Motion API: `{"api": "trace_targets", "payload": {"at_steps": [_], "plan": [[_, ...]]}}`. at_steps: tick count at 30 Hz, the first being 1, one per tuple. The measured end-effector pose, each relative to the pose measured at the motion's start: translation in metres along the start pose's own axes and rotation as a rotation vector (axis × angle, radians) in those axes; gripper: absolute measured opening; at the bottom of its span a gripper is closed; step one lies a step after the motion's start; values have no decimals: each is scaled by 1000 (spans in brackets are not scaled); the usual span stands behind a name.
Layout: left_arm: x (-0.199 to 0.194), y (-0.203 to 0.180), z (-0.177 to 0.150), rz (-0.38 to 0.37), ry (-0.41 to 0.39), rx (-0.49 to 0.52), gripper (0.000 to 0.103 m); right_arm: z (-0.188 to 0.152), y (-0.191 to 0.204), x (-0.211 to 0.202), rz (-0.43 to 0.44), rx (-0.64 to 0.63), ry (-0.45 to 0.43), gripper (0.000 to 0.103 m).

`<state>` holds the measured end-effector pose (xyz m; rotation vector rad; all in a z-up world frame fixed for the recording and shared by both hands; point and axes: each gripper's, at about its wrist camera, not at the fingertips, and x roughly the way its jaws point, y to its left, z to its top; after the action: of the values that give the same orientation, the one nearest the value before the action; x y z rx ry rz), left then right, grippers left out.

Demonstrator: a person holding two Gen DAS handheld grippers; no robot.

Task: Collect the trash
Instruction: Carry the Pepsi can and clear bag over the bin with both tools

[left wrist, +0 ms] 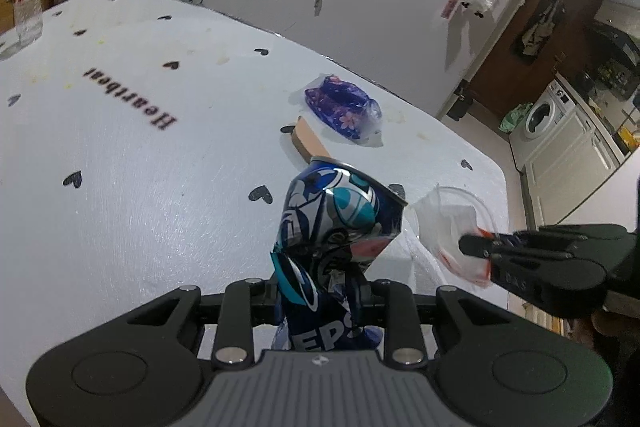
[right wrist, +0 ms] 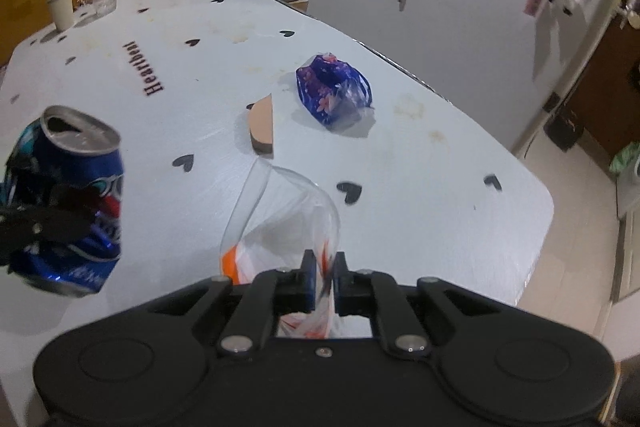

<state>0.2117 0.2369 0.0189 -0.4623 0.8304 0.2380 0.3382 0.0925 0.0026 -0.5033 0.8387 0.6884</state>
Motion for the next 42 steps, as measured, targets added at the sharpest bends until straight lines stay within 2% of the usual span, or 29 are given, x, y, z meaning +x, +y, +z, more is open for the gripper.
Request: {"api": "trace_targets", "payload": {"at_steps": [22,31,42], "plan": [[-23,-57,-33,16,3,185,30,-74,-16,-96,-7,256,-59,7],[-18,-106,-48,-15,16,267,30,-107,-46,-120,-46,342,-69,7],[1,-190,-66,-79,39,354,30,-157,-113,-139,-98,447,-57,7]]}}
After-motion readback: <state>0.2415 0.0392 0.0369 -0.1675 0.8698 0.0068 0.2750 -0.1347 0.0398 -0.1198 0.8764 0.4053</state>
